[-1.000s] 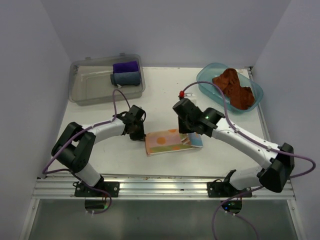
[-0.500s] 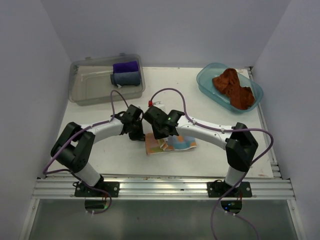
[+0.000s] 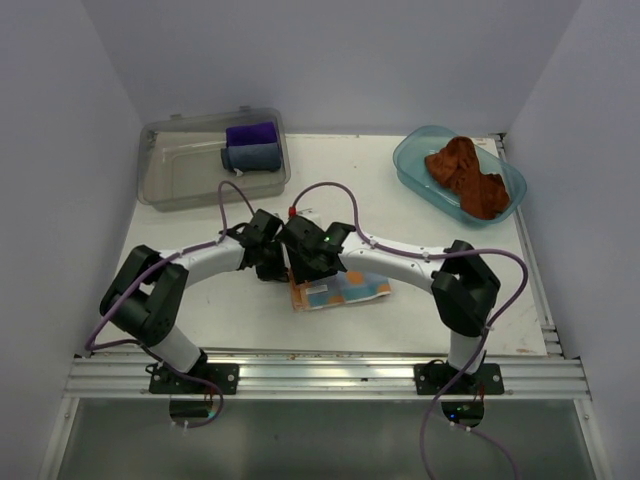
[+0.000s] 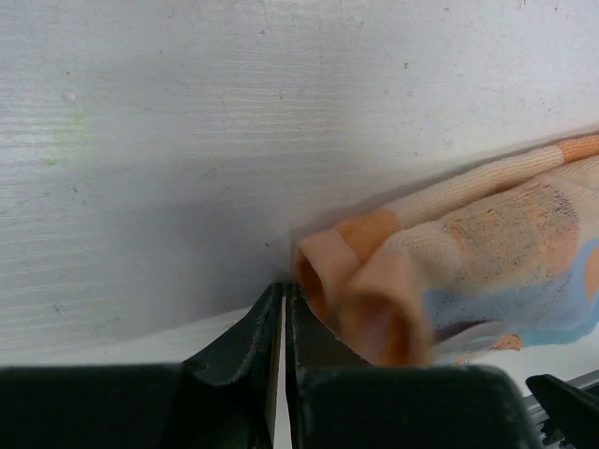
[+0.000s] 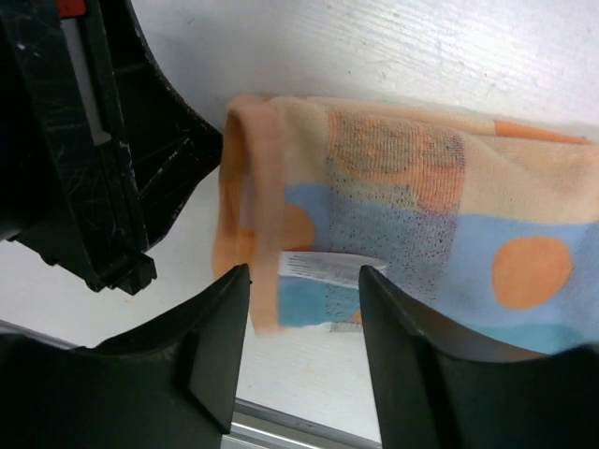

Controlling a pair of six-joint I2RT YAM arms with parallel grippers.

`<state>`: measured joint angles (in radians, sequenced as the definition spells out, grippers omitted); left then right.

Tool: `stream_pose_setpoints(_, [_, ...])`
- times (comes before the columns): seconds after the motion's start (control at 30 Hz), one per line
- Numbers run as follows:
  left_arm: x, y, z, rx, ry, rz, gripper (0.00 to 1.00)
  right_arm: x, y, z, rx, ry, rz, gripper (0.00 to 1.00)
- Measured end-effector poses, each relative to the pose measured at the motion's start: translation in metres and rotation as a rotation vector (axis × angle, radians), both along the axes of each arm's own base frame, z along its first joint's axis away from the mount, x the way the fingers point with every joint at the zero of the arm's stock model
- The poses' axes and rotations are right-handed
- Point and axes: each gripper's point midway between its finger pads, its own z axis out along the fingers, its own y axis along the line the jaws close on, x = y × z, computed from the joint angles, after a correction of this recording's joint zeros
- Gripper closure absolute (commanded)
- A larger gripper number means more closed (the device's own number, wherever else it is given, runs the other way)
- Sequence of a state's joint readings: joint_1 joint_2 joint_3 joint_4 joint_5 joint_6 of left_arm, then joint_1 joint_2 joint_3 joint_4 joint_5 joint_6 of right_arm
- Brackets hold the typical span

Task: Roll the towels
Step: Fold the towel

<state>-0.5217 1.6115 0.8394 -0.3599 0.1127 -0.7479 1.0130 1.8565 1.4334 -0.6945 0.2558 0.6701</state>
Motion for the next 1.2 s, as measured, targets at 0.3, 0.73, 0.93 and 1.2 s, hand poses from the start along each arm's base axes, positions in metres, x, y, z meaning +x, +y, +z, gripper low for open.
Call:
stream_pose_setpoints(0.3, [0.01, 0.044, 0.032, 0.025, -0.069, 0.108, 0.84, 0.01, -0.024, 0.042, 0.071, -0.084, -0.051, 0.75])
stream_pose_setpoints(0.73, [-0.007, -0.031, 0.064, -0.006, -0.159, -0.121, 0.84, 0.043, -0.174, 0.016, 0.011, -0.038, -0.356, 0.96])
stream_pose_setpoints(0.93, [-0.013, -0.049, 0.036, 0.022, -0.1, -0.176, 0.85, 0.054, -0.182, -0.015, -0.032, 0.03, -0.348, 0.99])
stream_pose_setpoints(1.2, [-0.008, -0.04, 0.006, 0.072, -0.028, -0.156, 0.85, 0.045, -0.184, -0.056, -0.063, 0.1, -0.324, 1.0])
